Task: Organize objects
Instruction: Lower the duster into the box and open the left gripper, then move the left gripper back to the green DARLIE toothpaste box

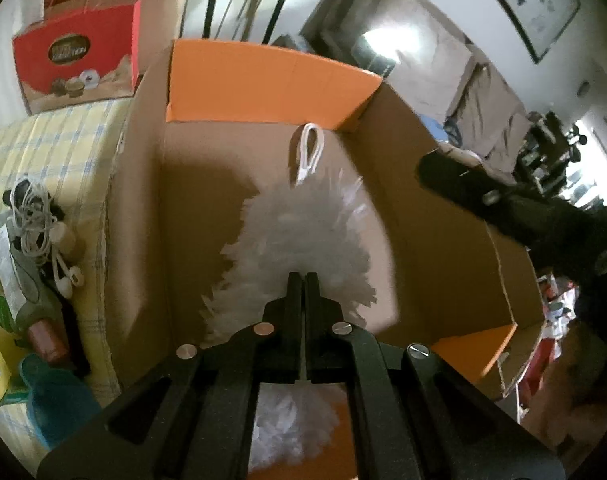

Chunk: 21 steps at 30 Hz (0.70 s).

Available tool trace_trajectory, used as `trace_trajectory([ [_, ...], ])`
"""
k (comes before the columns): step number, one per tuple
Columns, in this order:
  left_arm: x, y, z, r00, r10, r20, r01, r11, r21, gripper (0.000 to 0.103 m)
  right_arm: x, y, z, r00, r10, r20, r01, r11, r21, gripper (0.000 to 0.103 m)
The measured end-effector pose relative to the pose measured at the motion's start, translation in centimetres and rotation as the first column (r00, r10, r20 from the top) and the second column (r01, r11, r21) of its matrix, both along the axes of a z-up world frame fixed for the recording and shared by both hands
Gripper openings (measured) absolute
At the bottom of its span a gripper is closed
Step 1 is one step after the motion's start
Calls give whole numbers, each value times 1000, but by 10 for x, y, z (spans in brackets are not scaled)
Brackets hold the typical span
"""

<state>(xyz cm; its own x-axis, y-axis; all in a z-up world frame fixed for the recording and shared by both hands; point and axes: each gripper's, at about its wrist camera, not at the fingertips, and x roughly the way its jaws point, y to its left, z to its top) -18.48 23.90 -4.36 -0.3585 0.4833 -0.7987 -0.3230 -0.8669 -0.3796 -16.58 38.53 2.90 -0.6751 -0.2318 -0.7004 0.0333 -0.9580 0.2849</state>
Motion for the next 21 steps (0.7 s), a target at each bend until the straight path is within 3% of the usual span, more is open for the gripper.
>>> trace_trajectory([
  [5, 9, -15, 18, 999, -1, -32, 2, 999, 39, 10, 4, -6, -6, 1000, 4, 9, -4, 1000, 21, 16],
  [11, 21, -42, 46, 993, 23, -116, -19, 999, 30, 41, 6, -10, -5, 1000, -13, 8, 13, 1000, 22, 39],
  [14, 25, -55, 56, 988, 41, -149, -40, 999, 10, 60, 9, -15, -3, 1000, -14, 4, 14, 999, 38, 52],
  [16, 30, -65, 61, 982, 43, -182, -42, 999, 6, 80, 12, -18, -2, 1000, -13, -1, 13, 998, 54, 61],
  [18, 36, -77, 65, 975, 46, -217, -50, 999, -11, 86, 17, -21, 1, 1000, -10, -9, 10, 998, 69, 78],
  [21, 44, -95, 68, 969, 59, -241, -70, 997, -36, 95, 26, -29, 3, 999, 2, -33, 1, 996, 89, 87],
])
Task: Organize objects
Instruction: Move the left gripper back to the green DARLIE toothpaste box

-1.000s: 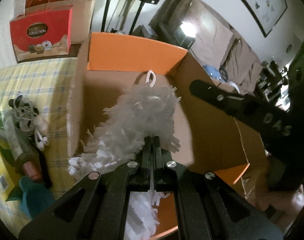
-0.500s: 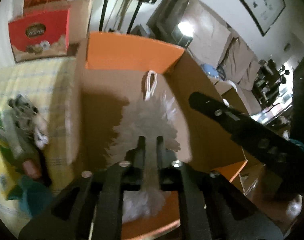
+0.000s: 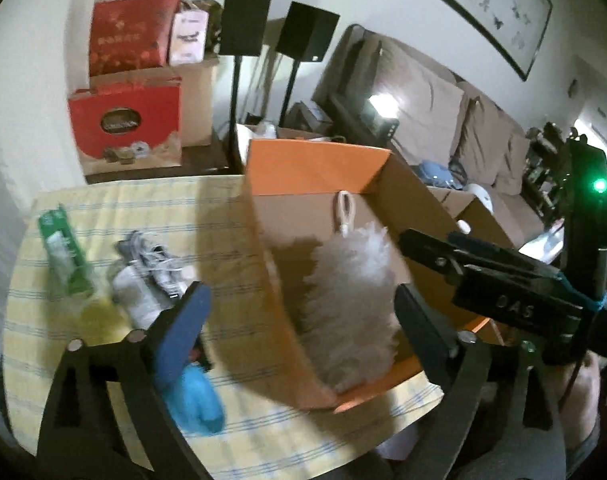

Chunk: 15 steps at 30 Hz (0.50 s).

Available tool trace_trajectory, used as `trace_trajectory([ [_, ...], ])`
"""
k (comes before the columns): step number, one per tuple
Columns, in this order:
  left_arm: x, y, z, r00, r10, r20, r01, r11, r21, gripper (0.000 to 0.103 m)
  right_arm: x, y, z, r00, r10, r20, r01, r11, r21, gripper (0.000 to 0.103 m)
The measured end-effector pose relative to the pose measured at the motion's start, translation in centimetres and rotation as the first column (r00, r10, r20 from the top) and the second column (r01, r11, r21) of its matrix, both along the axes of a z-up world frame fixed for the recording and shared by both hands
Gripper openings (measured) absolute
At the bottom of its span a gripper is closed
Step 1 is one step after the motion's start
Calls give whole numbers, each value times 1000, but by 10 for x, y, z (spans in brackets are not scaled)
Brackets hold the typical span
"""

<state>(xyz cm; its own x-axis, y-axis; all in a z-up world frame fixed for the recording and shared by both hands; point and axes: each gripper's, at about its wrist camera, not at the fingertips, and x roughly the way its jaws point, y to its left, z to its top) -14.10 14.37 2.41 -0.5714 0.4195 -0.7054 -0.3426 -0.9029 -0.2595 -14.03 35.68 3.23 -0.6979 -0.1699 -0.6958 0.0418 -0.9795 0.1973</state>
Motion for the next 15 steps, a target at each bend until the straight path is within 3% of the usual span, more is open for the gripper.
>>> trace_trajectory([
  [3, 4, -17, 1, 1000, 22, 2, -22, 1000, -17, 101, 5, -9, 0, 1000, 24, 7, -24, 1000, 7, 88],
  [11, 13, -72, 14, 991, 120, -59, -124, 989, -75, 102, 15, -40, 1, 997, 71, 3, -71, 997, 25, 92],
  [15, 13, -104, 15, 984, 169, -52, -172, 983, -60, 102, 17, -59, 0, 994, 112, 11, -112, 993, 35, 92],
])
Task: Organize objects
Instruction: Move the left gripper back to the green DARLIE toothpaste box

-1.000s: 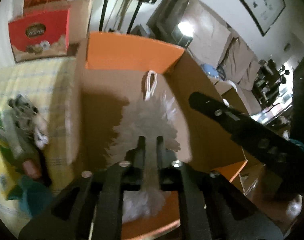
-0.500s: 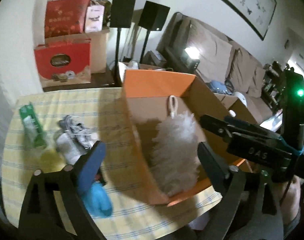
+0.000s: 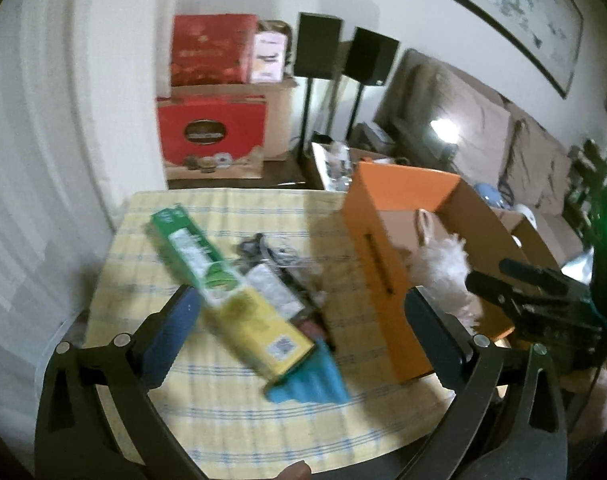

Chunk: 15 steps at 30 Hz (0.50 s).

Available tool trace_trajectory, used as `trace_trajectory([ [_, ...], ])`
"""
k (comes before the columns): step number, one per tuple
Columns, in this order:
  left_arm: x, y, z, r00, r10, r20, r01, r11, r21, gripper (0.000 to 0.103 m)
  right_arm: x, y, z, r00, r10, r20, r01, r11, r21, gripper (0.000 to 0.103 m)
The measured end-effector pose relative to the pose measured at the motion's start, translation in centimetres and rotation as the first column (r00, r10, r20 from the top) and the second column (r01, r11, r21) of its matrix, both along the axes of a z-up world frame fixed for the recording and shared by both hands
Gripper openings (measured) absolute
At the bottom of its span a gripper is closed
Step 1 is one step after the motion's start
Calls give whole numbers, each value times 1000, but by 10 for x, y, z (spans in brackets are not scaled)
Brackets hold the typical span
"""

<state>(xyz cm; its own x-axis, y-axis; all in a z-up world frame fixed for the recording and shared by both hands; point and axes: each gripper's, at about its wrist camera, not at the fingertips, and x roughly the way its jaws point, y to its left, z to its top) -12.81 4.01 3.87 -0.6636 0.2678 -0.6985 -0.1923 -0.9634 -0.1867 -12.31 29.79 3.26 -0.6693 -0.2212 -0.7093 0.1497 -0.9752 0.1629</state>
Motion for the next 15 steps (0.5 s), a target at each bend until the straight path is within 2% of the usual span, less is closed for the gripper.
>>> trace_trajectory([
  [6, -2, -45, -11, 996, 75, 40, -77, 996, 40, 102, 4, -36, -1, 997, 73, 2, -73, 997, -12, 92],
  [15, -8, -80, -37, 985, 138, 102, -142, 989, 35, 102, 1, -88, -11, 986, 163, 18, -163, 987, -14, 92],
])
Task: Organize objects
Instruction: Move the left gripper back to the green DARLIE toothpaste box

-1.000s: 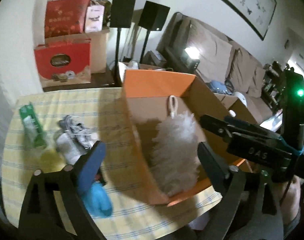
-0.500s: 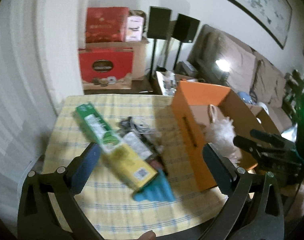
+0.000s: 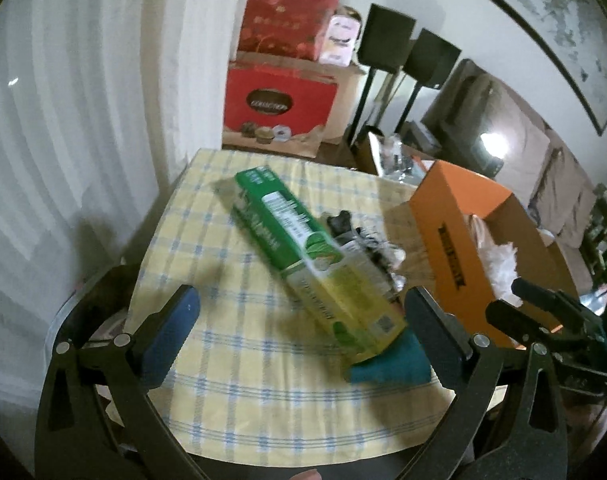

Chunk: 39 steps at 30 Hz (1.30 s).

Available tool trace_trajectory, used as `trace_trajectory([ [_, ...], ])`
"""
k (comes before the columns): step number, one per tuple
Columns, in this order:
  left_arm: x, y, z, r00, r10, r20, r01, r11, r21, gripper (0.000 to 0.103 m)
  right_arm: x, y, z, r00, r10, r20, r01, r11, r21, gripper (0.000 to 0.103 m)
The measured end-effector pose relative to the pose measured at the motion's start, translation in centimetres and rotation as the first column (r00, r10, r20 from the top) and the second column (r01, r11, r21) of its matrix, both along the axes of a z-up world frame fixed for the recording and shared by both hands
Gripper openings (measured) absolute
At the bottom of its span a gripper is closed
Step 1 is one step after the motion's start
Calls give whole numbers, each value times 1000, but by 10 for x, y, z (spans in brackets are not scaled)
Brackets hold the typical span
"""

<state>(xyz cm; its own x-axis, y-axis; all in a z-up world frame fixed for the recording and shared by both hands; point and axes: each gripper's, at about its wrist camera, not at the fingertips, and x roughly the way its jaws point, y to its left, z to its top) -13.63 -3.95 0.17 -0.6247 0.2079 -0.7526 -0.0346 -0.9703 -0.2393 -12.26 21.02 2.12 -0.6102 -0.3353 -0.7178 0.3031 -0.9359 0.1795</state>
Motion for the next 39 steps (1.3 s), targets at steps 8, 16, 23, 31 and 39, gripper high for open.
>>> trace_trajectory([
  [8, -8, -21, -23, 998, 34, 60, -37, 998, 51, 102, -4, -40, -18, 997, 71, 14, -71, 997, 12, 91],
  [16, -20, -28, -39, 993, 52, 103, -59, 996, 69, 102, -11, -67, -37, 992, 116, 39, -117, 993, 17, 90],
  [23, -31, -24, -52, 990, 44, 135, -56, 995, 86, 102, -17, -79, -49, 989, 140, 53, -142, 990, 25, 83],
  [31, -42, -14, -70, 984, 19, 177, -39, 993, 113, 102, -25, -89, -63, 983, 164, 76, -167, 985, 31, 61],
  [39, -48, -9, -82, 978, -4, 210, -29, 988, 153, 102, -31, -94, -69, 978, 181, 104, -181, 983, -10, 45],
])
